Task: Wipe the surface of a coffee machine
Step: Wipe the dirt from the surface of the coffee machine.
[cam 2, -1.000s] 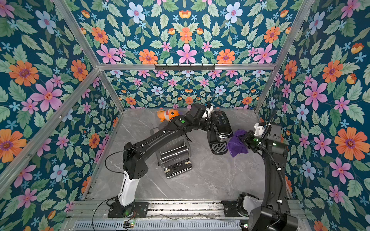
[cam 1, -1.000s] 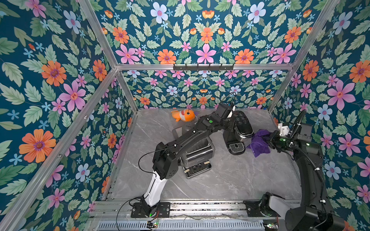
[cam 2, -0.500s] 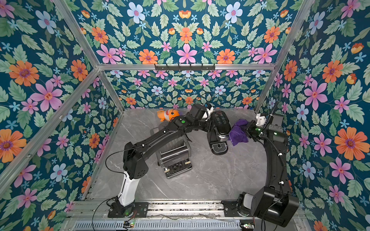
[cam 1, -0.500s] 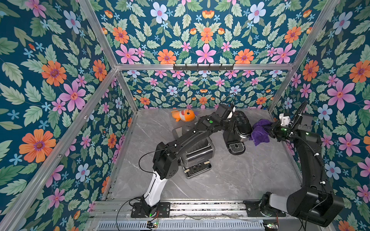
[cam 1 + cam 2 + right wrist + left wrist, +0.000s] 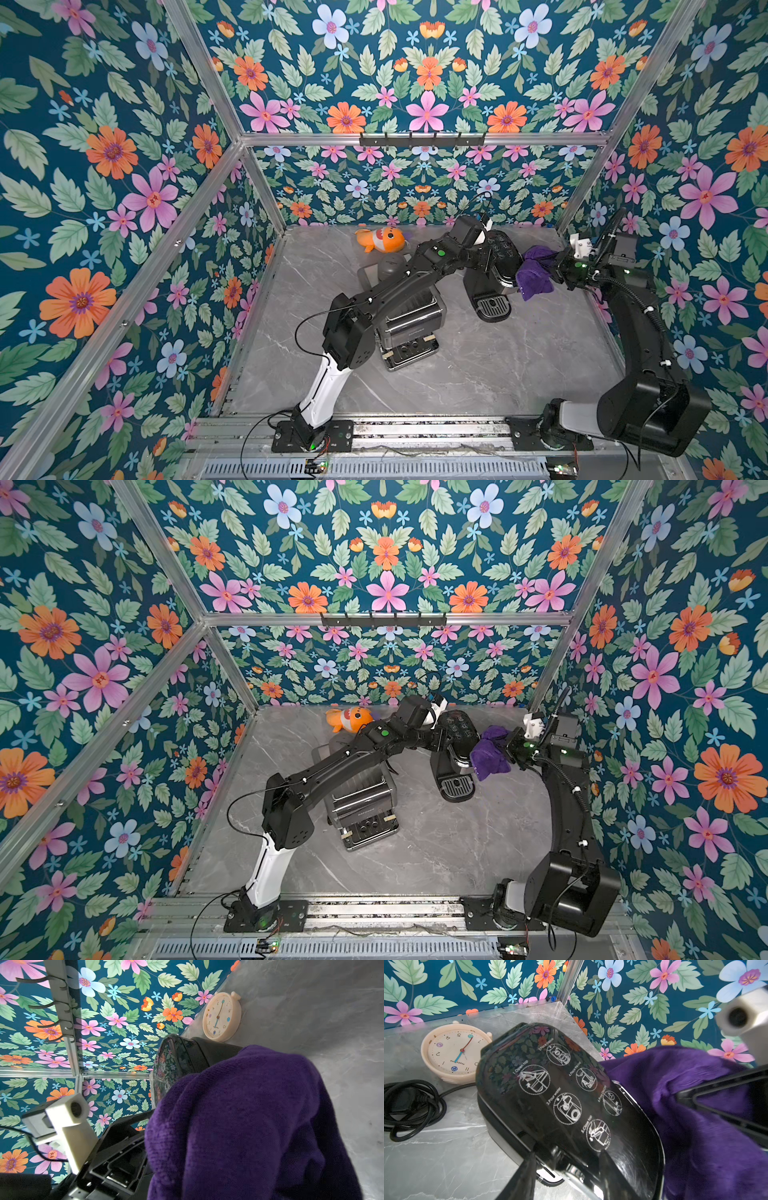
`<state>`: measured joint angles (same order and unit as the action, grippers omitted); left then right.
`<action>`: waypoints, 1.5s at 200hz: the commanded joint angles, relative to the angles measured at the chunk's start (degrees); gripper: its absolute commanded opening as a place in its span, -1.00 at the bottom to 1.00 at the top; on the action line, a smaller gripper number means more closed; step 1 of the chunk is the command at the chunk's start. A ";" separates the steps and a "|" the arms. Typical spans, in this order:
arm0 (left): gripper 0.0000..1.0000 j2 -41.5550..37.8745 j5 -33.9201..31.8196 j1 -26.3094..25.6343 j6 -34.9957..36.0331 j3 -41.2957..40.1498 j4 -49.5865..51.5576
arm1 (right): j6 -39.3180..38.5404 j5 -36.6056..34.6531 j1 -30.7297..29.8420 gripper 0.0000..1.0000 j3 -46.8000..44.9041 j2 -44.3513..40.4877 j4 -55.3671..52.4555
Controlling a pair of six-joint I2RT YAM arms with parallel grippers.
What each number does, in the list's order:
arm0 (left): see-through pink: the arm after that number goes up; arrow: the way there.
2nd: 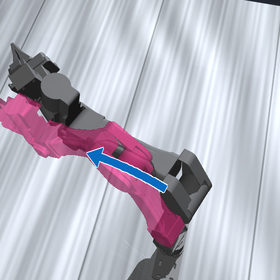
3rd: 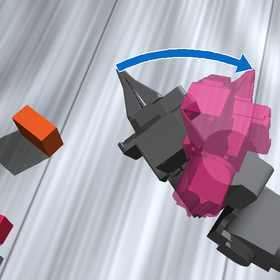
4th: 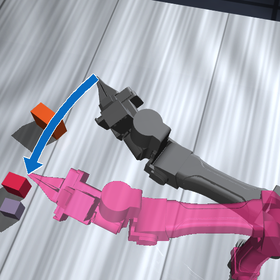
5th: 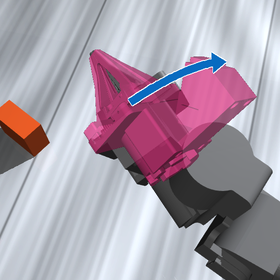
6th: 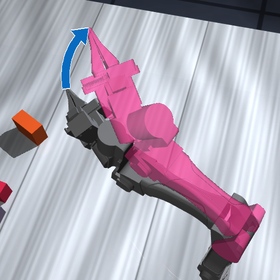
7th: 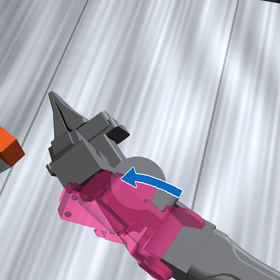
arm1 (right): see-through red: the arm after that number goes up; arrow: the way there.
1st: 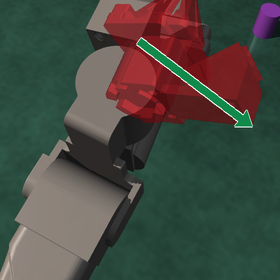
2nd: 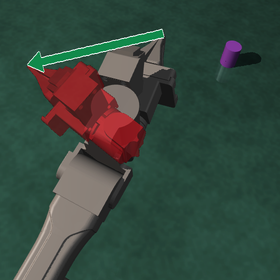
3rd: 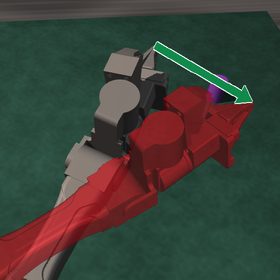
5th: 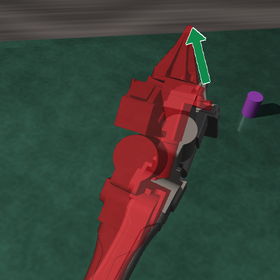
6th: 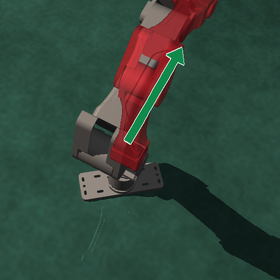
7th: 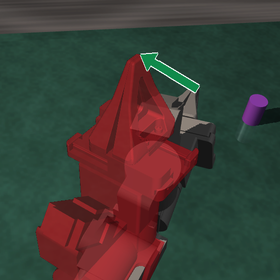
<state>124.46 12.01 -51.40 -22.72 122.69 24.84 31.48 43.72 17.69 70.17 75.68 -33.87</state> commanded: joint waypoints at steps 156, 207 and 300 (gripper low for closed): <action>-0.02 -2.54 2.55 0.68 -1.26 -3.25 -1.66 | 6.66 6.77 0.60 -1.00 -11.85 -5.36 7.30; -0.02 -3.59 2.17 0.68 -1.19 -3.59 -1.73 | 6.32 7.72 -1.04 -1.00 -14.75 -11.88 2.36; -0.01 -4.58 1.61 0.90 -0.76 -5.27 -1.99 | 4.97 2.20 1.91 -1.00 -8.40 -11.86 1.79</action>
<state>120.42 14.02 -50.72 -23.90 117.67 22.92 36.82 47.70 19.51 59.44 62.92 -34.35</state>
